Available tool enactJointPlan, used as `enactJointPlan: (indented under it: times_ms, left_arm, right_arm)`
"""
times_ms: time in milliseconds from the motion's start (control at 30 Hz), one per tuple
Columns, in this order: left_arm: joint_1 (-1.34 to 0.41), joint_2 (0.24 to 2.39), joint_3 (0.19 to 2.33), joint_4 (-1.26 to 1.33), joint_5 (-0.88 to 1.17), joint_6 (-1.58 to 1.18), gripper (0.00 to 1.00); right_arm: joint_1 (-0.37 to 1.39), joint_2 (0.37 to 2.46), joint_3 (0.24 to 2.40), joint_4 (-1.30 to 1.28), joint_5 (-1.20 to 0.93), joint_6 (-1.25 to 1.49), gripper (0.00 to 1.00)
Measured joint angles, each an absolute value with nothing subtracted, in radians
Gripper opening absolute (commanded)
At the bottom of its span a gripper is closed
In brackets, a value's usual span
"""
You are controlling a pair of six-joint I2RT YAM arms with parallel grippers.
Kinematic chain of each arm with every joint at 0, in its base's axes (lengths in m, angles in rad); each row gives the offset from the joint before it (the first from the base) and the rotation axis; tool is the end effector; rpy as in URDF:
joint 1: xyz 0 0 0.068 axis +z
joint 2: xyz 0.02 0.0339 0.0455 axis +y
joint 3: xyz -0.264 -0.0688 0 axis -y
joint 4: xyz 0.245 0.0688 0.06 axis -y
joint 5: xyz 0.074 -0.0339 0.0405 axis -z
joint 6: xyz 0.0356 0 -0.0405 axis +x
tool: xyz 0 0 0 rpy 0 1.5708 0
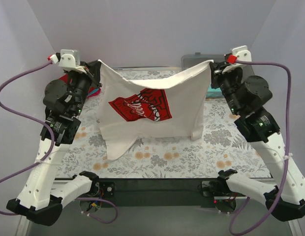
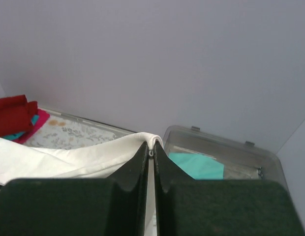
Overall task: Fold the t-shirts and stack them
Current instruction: Flatten the tshirt out
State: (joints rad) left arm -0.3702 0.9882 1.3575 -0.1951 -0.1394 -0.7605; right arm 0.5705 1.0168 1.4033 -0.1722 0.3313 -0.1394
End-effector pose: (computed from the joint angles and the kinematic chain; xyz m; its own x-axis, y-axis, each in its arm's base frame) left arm 0.1781 -0.0638 0.4973 -0.0420 -0.7159 -0.6969 0.2785 0.6615 -0.6963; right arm 0.1667 0.0932 0.5088 0.2110 -0.0207 -0.9773 -0.2160 0.9741 -0.0673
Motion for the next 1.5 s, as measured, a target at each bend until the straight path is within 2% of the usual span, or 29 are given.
enactJointPlan:
  times_ms: [433, 667, 767, 933, 1067, 1233, 1333, 1500]
  left_arm:
    - [-0.37, 0.81, 1.721, -0.332, 0.106, -0.768, 0.0]
    - [-0.37, 0.804, 1.925, -0.416, 0.177, -0.818, 0.0]
    - [-0.37, 0.804, 1.92, -0.438, 0.192, -0.833, 0.0]
    - [-0.371, 0.833, 1.713, -0.434, 0.12, -0.819, 0.0]
    - [-0.371, 1.032, 1.501, -0.398, 0.017, -0.796, 0.0]
    - [-0.364, 1.492, 1.317, -0.335, -0.095, -0.709, 0.0]
    - [-0.358, 1.726, 1.316, -0.329, -0.145, -0.654, 0.0]
    - [-0.334, 2.001, 1.448, -0.308, -0.226, -0.593, 0.0]
  right_arm:
    - [0.57, 0.842, 1.62, -0.286, 0.091, -0.16, 0.01]
    - [0.57, 0.789, 1.736, -0.332, -0.035, -0.142, 0.01]
    - [0.57, 0.774, 1.727, -0.341, -0.039, -0.135, 0.01]
    - [0.57, 0.765, 1.541, -0.29, 0.036, -0.125, 0.01]
    - [0.57, 0.806, 1.278, -0.236, 0.155, -0.097, 0.01]
    - [0.536, 1.024, 0.995, -0.14, 0.267, -0.052, 0.01]
    - [0.479, 1.196, 0.955, -0.126, 0.28, -0.036, 0.01]
    - [0.412, 1.392, 1.01, -0.073, 0.286, -0.025, 0.01]
